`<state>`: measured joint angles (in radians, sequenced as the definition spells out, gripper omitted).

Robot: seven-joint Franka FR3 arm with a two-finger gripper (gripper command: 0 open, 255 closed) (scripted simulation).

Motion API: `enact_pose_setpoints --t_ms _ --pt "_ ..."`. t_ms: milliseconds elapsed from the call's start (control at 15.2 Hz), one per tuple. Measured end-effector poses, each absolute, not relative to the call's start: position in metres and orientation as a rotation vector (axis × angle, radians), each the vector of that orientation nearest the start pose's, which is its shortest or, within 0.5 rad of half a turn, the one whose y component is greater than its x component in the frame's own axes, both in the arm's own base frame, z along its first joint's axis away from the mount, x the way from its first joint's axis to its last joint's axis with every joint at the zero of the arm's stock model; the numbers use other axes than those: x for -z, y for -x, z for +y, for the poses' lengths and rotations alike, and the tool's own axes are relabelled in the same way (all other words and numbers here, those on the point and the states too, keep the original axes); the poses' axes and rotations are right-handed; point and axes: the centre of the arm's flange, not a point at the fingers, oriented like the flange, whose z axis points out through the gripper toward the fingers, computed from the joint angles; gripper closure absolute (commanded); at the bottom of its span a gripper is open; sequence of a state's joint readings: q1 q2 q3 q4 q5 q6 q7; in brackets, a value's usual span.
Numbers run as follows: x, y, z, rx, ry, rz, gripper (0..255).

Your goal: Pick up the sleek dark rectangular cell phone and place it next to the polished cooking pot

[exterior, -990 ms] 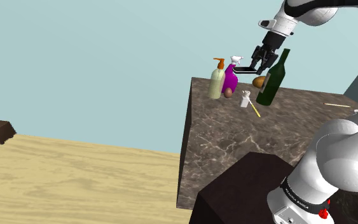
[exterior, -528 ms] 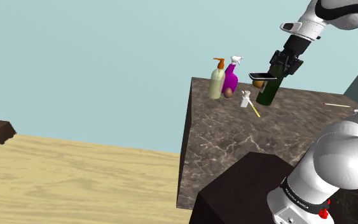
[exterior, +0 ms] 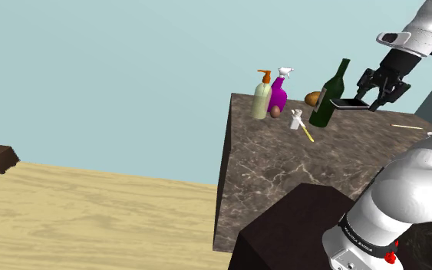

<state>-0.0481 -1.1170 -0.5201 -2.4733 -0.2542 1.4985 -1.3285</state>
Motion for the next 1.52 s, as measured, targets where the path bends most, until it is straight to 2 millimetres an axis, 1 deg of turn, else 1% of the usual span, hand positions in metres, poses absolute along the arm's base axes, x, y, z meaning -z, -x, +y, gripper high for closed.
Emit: enact_pose_setpoints --t_ms 66,132,198,396,660,792,858,924,990,1188,1320,1452,1518 --pt "-0.563 -0.164 -0.206 0.31 2.673 -1.438 255" --pt "-0.564 -0.155 -0.209 0.31 2.673 -1.438 255" --pt "-0.564 -0.14 -0.211 0.31 2.673 -1.438 255" --pt "-0.566 -0.096 -0.206 0.311 2.675 -1.438 255" --pt "-0.564 -0.043 -0.208 0.31 2.674 -1.438 255" --pt "-0.567 -0.019 -0.206 0.31 2.674 -1.439 255" --pt "-0.567 -0.003 -0.207 0.311 2.674 -1.438 255" --pt "-0.564 0.009 -0.209 0.311 2.674 -1.438 255" --pt "-0.566 0.021 -0.209 0.311 2.674 -1.439 255" --pt "-0.561 0.061 -0.206 0.309 2.674 -1.439 255" --pt "-0.566 0.088 -0.206 0.31 2.675 -1.439 255" --pt "-0.566 0.114 -0.208 0.309 2.674 -1.439 255" --pt "-0.565 0.125 -0.206 0.309 2.675 -1.439 255"
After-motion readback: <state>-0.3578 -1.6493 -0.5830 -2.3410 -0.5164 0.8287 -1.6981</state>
